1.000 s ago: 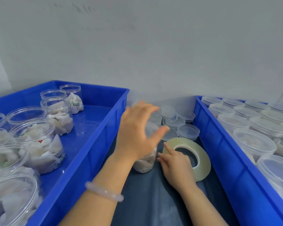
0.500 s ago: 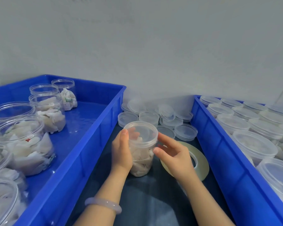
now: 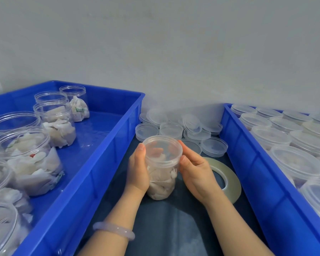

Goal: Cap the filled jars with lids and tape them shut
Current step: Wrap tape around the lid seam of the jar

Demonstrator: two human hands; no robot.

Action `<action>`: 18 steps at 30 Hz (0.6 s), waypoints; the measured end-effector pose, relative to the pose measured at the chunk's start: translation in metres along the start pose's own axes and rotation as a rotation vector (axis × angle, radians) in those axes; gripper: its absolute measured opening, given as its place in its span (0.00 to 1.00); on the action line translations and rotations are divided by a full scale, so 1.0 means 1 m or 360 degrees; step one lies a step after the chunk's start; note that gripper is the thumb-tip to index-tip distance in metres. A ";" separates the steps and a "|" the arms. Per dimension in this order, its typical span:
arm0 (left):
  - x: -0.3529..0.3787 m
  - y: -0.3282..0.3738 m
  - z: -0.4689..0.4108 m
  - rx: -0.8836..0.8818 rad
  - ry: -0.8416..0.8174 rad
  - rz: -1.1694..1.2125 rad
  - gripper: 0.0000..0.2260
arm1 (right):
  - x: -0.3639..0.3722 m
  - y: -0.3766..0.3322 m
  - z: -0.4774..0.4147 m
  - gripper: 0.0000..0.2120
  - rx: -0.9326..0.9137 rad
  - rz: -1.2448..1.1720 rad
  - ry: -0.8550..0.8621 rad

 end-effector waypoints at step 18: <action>0.009 0.057 0.006 0.0169 -0.0456 -0.0123 0.19 | 0.049 -0.023 0.010 0.24 -0.0506 0.0375 0.0515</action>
Point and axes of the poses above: each hand's wrist, its own z-axis away from the middle knuckle, its own x-axis out of the palm, y = z × x, the point moved 4 cm from there along -z, towards the middle knuckle, and after that the axes turned 4 degrees about x, right-handed, at the moved point
